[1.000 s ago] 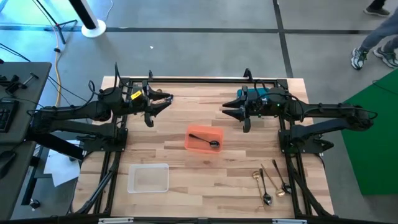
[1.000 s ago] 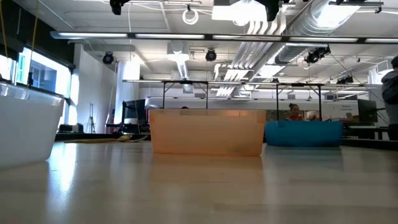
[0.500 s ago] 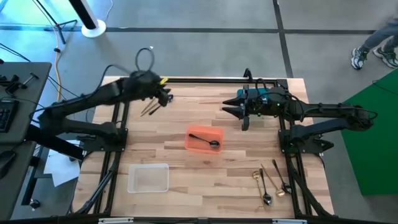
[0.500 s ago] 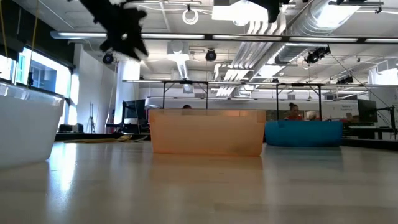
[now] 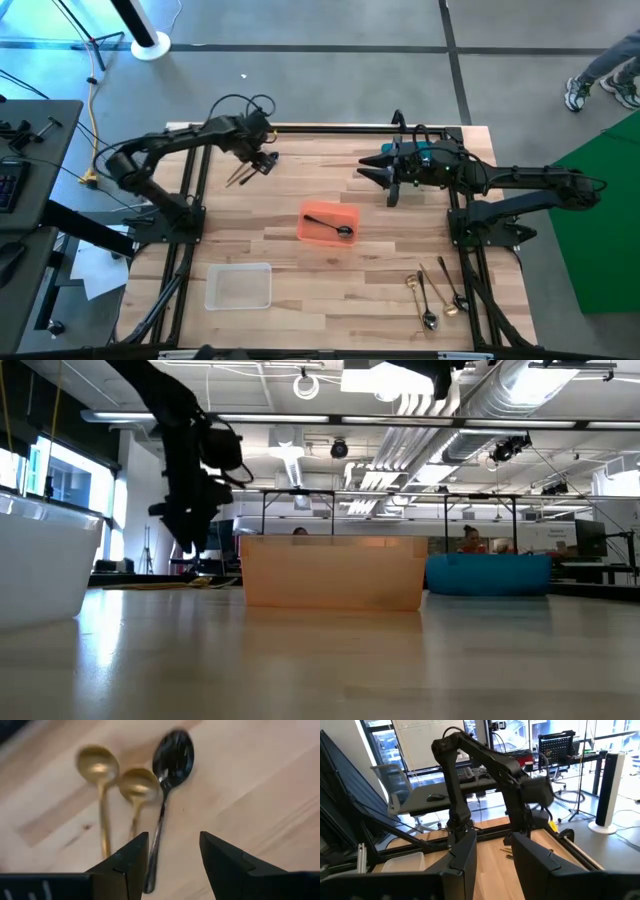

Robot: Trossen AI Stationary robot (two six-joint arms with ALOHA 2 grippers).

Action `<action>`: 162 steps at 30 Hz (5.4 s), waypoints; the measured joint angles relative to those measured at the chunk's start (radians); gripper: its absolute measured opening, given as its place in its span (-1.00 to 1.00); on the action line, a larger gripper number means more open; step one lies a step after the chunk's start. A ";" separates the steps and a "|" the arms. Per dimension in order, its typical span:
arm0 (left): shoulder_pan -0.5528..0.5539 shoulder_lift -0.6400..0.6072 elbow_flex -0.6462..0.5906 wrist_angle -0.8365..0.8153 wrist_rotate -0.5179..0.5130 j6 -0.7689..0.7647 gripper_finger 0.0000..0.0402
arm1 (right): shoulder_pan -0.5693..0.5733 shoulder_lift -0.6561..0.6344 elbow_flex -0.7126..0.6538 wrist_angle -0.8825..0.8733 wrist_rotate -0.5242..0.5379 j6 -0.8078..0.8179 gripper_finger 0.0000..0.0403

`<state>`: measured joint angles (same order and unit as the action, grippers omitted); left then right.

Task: Sort silverware by color (type)
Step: Put the top left black spoon into the orange bin

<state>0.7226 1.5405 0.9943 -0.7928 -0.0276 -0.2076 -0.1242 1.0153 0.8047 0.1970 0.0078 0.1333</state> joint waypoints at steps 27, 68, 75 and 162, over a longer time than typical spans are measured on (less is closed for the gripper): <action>0.019 0.241 0.005 0.053 0.016 0.064 -0.28 | 0.000 0.000 0.000 -0.005 0.000 0.001 -0.46; -0.505 -0.370 -0.135 0.574 0.009 -0.093 -1.00 | 0.000 0.000 0.000 -0.076 0.000 0.042 -0.46; -0.714 -0.466 -0.246 1.009 -0.068 -0.007 -1.00 | 0.000 0.000 0.000 -0.072 -0.016 0.045 -0.46; -0.715 -0.214 -0.167 1.330 -0.042 0.132 -0.66 | 0.078 0.354 0.209 0.124 -0.078 0.042 -0.98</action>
<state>0.0074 1.3270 0.8272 0.5375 -0.0695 -0.0755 -0.0464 1.3697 1.0134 0.3210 -0.0704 0.1749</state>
